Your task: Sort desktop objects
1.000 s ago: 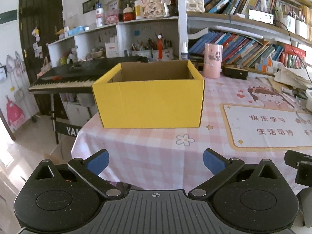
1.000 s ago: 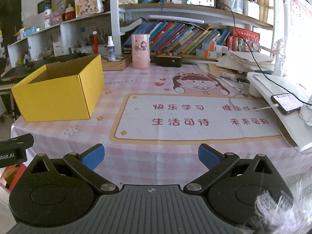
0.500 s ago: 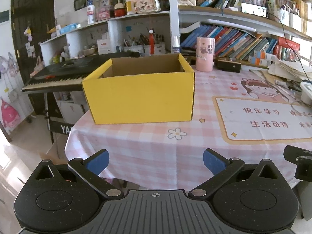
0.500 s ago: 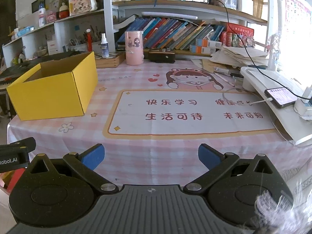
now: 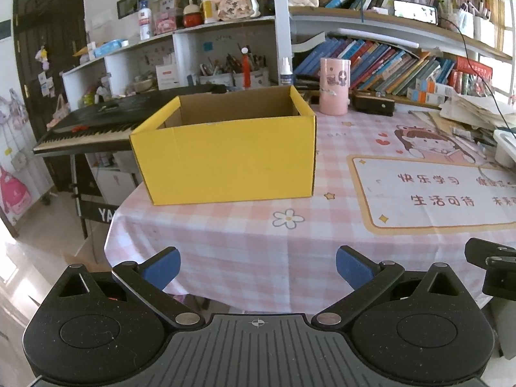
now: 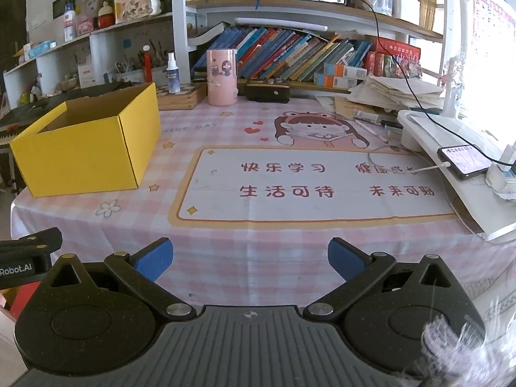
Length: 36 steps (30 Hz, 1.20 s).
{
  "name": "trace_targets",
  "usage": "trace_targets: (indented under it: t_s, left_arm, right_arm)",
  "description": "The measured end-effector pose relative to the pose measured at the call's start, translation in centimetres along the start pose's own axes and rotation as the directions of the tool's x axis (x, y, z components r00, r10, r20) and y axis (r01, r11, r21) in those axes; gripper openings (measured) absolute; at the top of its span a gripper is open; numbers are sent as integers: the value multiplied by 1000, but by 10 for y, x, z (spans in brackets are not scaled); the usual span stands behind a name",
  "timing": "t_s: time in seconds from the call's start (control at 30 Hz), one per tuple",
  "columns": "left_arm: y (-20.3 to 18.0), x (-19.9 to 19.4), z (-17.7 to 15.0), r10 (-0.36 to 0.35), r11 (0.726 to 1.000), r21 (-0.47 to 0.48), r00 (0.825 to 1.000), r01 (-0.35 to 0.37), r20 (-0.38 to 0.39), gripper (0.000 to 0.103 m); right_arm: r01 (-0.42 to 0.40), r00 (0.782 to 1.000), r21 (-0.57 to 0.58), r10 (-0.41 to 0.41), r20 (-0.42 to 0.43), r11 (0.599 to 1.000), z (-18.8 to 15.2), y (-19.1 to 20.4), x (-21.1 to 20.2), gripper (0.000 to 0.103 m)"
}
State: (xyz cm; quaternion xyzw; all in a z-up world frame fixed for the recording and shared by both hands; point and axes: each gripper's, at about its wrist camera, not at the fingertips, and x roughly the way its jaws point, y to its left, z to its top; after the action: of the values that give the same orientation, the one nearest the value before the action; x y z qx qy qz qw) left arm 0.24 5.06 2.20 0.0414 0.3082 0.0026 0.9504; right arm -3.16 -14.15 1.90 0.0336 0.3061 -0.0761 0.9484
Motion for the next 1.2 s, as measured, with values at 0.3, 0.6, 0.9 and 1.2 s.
trace_targets:
  t_s: [0.3, 0.6, 0.9, 1.2]
  left_arm:
    - [0, 3, 0, -13, 1000, -2, 1000, 13, -9, 103]
    - [0, 5, 1, -24, 1000, 3, 1000, 24, -14, 103]
    - [1, 3, 2, -58, 998, -14, 998, 58, 19, 103]
    - [1, 5, 3, -50, 998, -26, 999, 50, 6, 103]
  right_arm:
    - [1, 1000, -7, -1, -12, 1000, 0, 1, 2, 103]
    - [1, 1000, -10, -1, -19, 1000, 0, 3, 4, 103]
    - [2, 1000, -11, -3, -24, 1000, 0, 3, 7, 103]
    - [2, 1000, -10, -3, -26, 1000, 0, 4, 8, 103]
